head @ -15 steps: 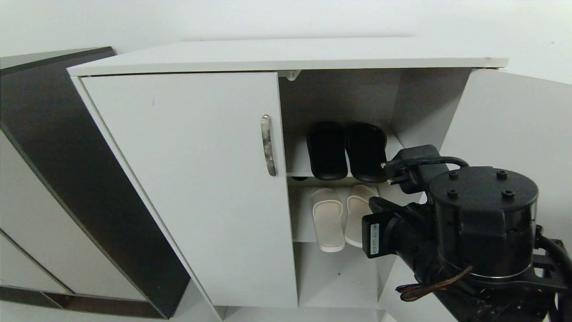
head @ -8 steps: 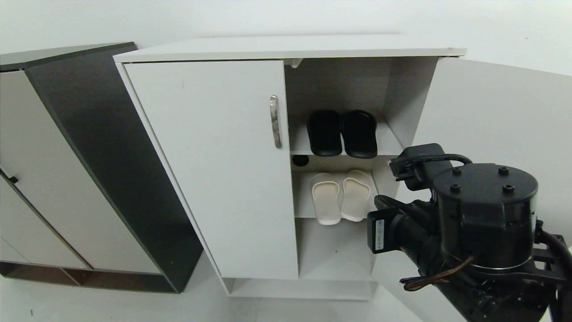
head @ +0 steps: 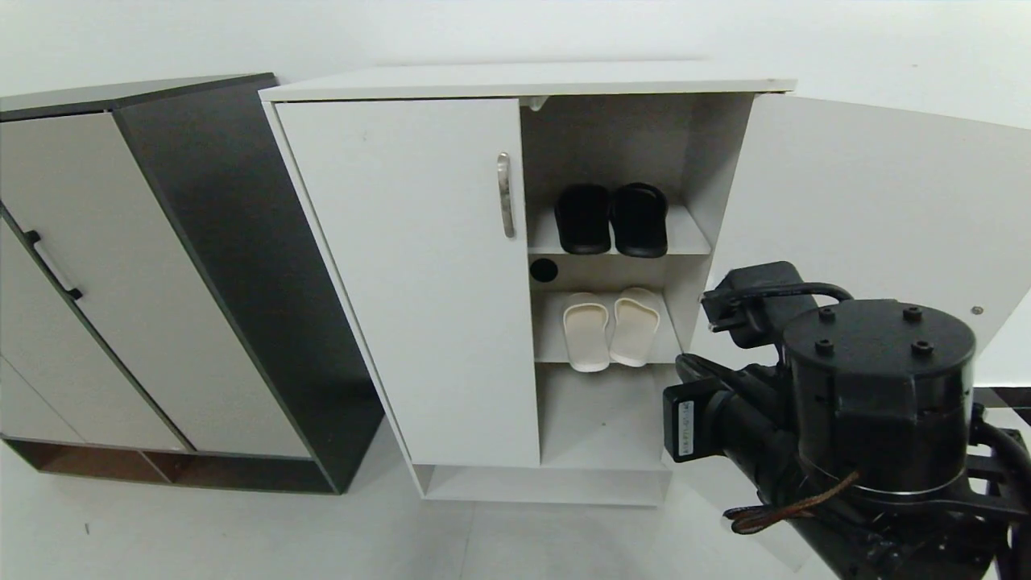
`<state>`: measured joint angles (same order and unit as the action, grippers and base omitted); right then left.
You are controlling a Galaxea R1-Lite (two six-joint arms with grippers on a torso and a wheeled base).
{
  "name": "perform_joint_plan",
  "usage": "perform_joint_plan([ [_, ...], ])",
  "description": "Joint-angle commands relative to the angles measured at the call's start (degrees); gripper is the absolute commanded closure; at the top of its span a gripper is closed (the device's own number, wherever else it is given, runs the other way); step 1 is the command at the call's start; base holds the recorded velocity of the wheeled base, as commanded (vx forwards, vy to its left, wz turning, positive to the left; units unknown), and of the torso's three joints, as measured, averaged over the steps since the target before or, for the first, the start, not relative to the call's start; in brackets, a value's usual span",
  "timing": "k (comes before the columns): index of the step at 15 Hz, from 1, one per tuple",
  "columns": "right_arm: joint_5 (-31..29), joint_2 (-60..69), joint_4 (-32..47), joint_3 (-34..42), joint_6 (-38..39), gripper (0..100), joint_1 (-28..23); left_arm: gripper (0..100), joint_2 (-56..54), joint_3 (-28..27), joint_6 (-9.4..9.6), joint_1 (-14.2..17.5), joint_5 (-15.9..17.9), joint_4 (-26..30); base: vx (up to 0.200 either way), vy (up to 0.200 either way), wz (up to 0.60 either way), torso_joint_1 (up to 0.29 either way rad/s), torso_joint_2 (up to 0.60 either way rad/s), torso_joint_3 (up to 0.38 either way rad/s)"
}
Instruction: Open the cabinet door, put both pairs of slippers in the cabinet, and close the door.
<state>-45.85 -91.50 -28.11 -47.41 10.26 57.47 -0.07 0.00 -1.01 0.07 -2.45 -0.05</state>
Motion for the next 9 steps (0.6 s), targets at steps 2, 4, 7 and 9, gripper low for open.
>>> perform_joint_plan([
  [2, 0.06, -0.17, -0.01, 0.21, -0.07, 100, 0.01, 100, 0.07, 0.00, -0.04, 0.01, -0.01, -0.04, 0.000, 0.000, 0.00, 0.000, 0.00, 0.000],
  [4, 0.06, -0.17, -0.01, 0.39, -0.07, 100, 0.01, 100, 0.07, 0.00, -0.04, 0.01, -0.01, -0.04, 0.000, 0.000, 0.00, 0.000, 0.00, 0.000],
  [7, 0.06, -0.26, -0.01, 0.65, -0.07, 100, 0.01, 100, 0.07, 0.00, -0.04, 0.01, -0.01, -0.04, 0.000, 0.000, 0.00, 0.000, 0.00, 0.000],
  [9, 0.06, -0.34, -0.01, 0.65, -0.07, 100, 0.01, 100, 0.07, 0.00, -0.04, 0.01, -0.01, -0.04, 0.000, 0.000, 0.00, 0.000, 0.00, 0.000],
])
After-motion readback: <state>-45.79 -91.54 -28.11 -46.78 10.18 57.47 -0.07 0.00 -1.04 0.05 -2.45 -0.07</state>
